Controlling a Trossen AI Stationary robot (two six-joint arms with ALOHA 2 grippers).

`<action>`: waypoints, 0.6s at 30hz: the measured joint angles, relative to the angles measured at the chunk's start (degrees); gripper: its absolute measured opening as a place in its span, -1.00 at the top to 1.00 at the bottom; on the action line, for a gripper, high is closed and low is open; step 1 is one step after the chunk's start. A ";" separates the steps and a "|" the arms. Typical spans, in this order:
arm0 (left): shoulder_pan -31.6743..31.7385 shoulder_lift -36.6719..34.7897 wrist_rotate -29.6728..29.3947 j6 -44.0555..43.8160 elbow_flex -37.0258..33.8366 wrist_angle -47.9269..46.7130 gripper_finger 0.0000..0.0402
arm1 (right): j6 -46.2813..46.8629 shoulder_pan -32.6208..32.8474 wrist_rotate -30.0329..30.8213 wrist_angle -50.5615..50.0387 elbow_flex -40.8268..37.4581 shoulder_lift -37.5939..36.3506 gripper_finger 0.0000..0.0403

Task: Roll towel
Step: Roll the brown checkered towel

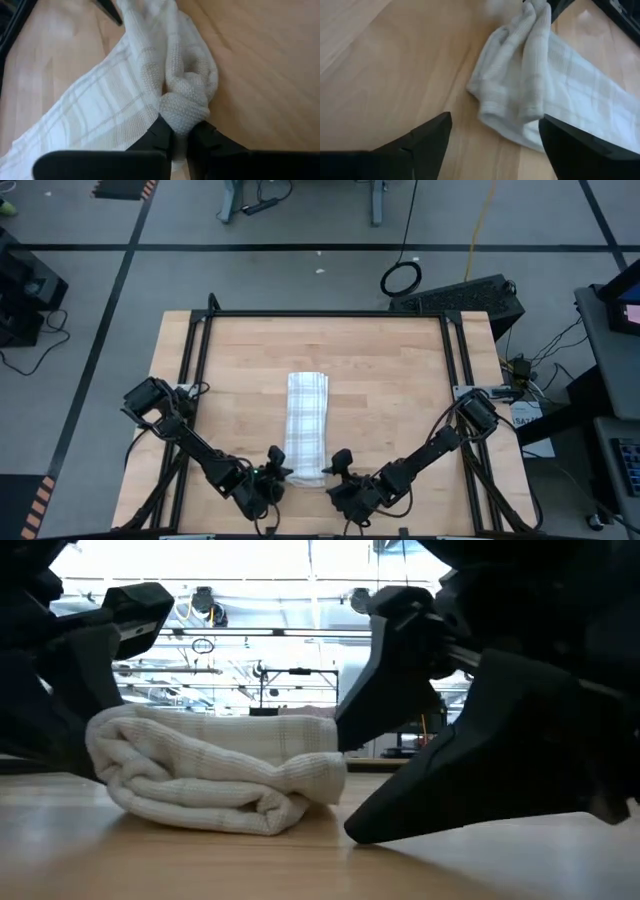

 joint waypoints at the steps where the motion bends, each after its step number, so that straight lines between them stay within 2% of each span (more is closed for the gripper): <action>1: -0.04 0.00 -0.25 -0.48 0.00 -0.20 0.83 | 1.04 0.18 0.07 -0.19 0.00 -0.03 -0.49; 9: -0.15 -0.02 -1.55 -1.59 0.00 -1.01 0.90 | 5.19 0.11 -0.49 2.96 0.00 -0.01 -0.54; 18: -0.02 -0.07 -1.55 -1.64 0.00 -0.62 0.90 | 6.01 -2.06 -3.05 4.94 0.00 -0.01 -0.45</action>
